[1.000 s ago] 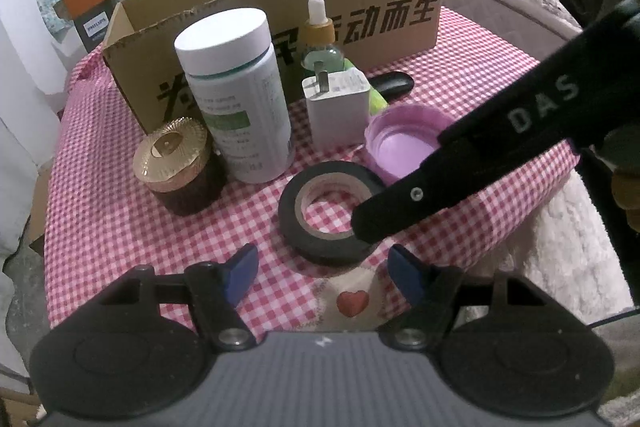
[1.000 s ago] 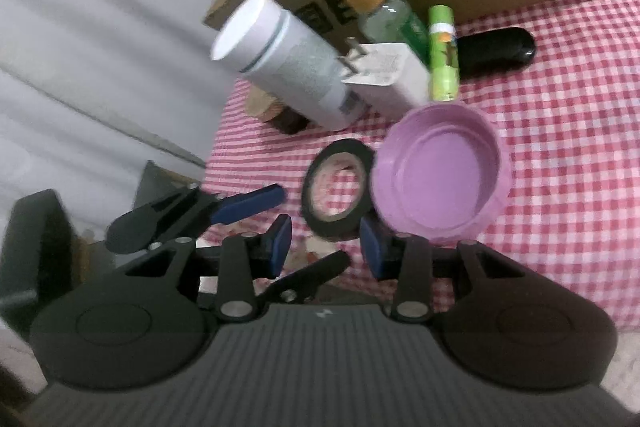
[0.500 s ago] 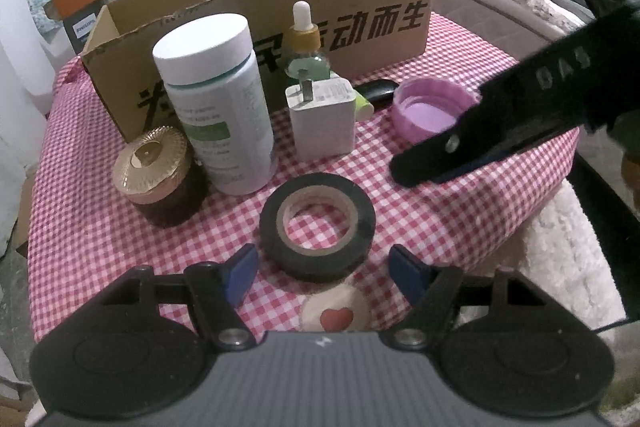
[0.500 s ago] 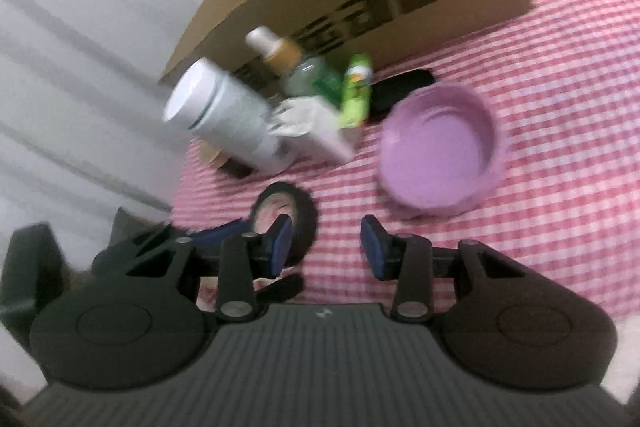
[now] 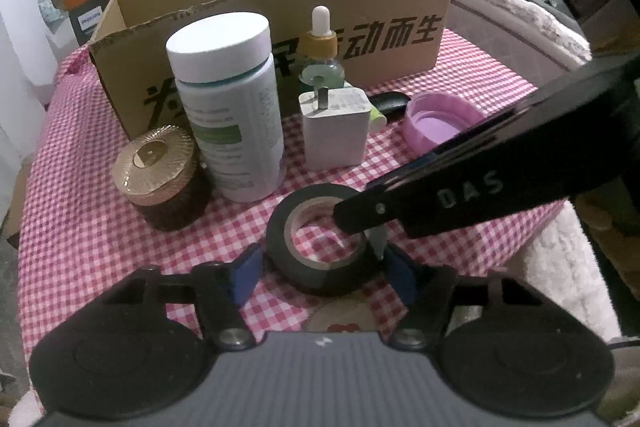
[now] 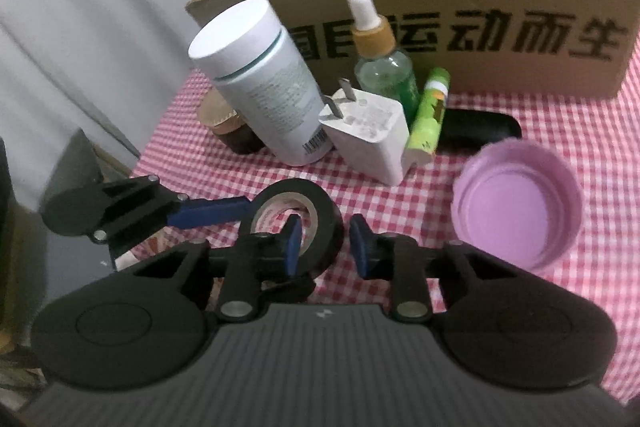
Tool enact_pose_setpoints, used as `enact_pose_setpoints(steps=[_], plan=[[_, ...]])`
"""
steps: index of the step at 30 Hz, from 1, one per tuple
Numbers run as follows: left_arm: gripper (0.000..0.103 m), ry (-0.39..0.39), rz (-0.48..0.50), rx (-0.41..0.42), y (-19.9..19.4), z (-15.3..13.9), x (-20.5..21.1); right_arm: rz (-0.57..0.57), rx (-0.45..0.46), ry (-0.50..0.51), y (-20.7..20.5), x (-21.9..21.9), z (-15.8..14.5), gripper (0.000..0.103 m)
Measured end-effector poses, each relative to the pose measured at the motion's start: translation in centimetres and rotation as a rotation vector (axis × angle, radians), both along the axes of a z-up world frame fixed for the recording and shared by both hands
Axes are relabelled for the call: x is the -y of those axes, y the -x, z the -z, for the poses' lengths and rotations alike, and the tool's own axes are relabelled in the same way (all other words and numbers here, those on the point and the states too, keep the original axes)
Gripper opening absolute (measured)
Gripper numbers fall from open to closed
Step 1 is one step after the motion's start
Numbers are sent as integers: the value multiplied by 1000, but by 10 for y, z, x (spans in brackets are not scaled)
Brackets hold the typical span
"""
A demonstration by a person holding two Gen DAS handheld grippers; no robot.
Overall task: Organize rigid objects
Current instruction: 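Move the right gripper back and close it on the black tape roll, then carry the black tape roll with the right gripper into the box and release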
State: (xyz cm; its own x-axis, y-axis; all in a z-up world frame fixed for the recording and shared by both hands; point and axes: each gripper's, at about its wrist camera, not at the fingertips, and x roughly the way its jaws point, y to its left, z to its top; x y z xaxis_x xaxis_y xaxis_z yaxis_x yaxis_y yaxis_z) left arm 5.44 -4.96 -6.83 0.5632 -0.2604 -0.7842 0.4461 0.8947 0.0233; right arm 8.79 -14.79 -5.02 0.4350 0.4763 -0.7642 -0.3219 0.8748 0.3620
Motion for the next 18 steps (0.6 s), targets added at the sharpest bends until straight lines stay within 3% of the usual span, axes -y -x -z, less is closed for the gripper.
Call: enact_pose_setpoints(steps=[11, 18], plan=[[64, 6, 6, 32, 12, -10, -3, -19, 12, 20, 4, -12, -2, 19], [64, 20, 6, 129, 33, -52, -6, -12, 88, -9, 23, -10, -37, 20]])
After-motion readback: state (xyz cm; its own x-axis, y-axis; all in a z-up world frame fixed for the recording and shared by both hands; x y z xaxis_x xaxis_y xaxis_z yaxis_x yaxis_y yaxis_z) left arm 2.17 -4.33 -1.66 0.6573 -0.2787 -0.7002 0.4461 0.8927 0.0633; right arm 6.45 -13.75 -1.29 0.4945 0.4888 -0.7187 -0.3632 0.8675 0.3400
